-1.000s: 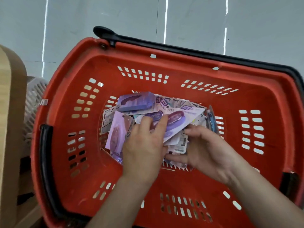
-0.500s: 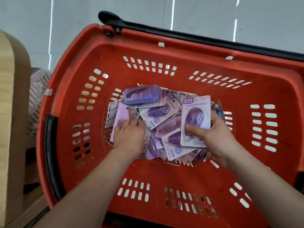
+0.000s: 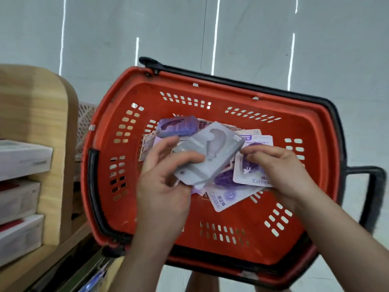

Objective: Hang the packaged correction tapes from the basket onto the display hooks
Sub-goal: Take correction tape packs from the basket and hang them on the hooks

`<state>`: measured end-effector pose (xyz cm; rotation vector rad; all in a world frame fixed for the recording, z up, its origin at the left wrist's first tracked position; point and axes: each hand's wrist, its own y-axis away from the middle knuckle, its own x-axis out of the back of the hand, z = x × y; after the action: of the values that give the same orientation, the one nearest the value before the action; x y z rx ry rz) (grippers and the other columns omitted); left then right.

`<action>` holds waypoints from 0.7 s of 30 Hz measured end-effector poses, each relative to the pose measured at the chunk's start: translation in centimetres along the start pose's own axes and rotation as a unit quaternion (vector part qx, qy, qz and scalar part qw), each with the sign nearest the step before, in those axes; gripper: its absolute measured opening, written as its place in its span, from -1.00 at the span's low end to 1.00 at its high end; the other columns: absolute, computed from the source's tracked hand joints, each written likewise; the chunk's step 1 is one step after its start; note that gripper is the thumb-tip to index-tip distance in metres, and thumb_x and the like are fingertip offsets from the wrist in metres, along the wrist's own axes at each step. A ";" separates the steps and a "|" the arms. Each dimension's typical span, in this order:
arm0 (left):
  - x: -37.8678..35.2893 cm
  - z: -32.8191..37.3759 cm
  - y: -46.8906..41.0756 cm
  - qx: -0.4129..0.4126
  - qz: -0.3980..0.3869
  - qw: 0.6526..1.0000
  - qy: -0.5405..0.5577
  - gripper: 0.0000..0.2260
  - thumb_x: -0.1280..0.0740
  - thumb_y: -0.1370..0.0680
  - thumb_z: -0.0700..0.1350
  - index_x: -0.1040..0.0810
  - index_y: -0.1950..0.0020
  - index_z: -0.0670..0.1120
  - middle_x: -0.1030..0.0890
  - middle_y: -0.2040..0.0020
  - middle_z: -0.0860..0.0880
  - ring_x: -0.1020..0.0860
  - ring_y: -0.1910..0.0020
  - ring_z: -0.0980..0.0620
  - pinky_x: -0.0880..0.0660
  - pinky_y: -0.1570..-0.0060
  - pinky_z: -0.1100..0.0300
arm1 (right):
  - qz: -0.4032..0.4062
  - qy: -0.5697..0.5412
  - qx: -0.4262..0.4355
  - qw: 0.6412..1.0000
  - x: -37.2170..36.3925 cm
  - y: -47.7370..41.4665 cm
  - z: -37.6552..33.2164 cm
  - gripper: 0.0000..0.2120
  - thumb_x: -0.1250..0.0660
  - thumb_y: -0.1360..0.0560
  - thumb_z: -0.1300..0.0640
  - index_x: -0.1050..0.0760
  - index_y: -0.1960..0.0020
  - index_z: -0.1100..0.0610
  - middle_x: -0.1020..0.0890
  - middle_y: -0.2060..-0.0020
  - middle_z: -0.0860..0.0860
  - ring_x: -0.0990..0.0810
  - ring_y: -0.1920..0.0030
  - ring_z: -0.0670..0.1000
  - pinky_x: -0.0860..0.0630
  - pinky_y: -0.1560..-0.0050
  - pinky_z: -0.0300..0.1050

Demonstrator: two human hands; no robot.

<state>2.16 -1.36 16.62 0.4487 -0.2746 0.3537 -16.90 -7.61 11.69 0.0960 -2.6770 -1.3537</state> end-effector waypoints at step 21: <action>8.1 28.1 22.4 0.069 0.205 0.960 0.180 -0.56 -0.49 -0.40 -0.39 -0.51 -0.09 0.06 -0.71 0.07 0.06 -0.70 0.12 0.07 -0.62 0.21 0.16 | -0.103 0.125 0.271 0.949 6.2 28.1 -20.1 -0.88 -0.48 -0.45 0.28 -0.68 0.21 0.10 -0.67 0.33 -0.19 -0.59 0.29 -0.24 -0.53 0.21 -0.36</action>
<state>-4.36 6.59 52.00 0.4549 0.0173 0.8544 -19.78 -7.71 46.70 0.5758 -2.7829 -0.5507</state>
